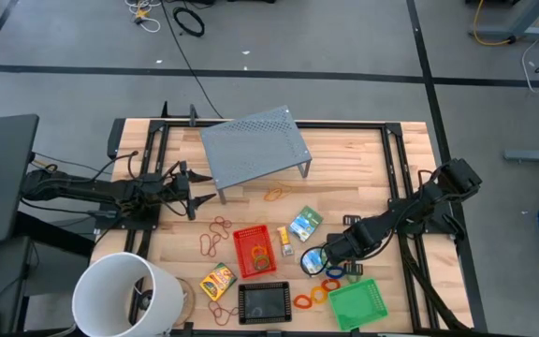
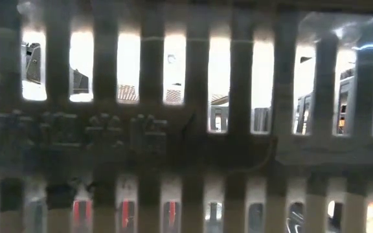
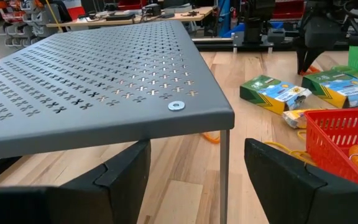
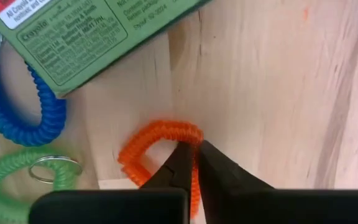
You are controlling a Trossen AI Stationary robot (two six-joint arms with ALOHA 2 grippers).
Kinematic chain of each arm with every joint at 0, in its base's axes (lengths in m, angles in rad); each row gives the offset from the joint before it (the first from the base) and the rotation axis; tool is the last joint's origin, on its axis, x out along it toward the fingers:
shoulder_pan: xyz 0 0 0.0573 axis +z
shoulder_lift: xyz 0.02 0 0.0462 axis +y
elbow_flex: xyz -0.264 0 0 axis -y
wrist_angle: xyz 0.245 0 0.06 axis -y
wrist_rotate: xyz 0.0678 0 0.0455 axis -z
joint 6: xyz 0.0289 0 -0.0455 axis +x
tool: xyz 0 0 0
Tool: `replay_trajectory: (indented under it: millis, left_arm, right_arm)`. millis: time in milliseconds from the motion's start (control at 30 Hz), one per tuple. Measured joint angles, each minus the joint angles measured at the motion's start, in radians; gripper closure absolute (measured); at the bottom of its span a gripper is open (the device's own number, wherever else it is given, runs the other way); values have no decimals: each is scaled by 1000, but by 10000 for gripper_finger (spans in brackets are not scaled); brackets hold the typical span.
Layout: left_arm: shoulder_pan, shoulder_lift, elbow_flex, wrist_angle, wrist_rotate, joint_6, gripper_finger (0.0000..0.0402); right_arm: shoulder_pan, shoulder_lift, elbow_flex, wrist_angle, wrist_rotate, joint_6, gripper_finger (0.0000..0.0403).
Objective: Pick & Place Office Desk Supplies
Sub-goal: Put the top orange spring keychain into the red bin
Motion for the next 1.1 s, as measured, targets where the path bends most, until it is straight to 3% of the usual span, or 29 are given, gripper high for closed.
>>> replay_trajectory:
  millis: [200, 333, 467, 600, 800, 933, 1100]
  left_arm:
    - [0, 0, 0, 0, 0, 0, 140]
    - [0, 0, 0, 0, 0, 0, 140]
    - [0, 0, 0, 0, 0, -1, 140]
    - [0, 0, 0, 1, 0, -4, 140]
    - [0, 0, 0, 1, 0, -8, 140]
    - [0, 0, 0, 2, 0, -8, 140]
    - [0, 0, 0, 2, 0, -8, 140]
  right_arm:
    - [0, -22, 10, -45, 30, -3, 398]
    - [-7, -56, 64, -150, 184, -11, 400]
    - [-3, -100, 128, -231, 250, -24, 401]
    - [-4, -150, 182, -177, 346, -80, 401]
    - [-36, -178, 192, 193, 371, -330, 401]
    - [-77, -177, 192, 480, 276, -523, 401]
    - [-139, -141, 194, 711, 121, -677, 402]
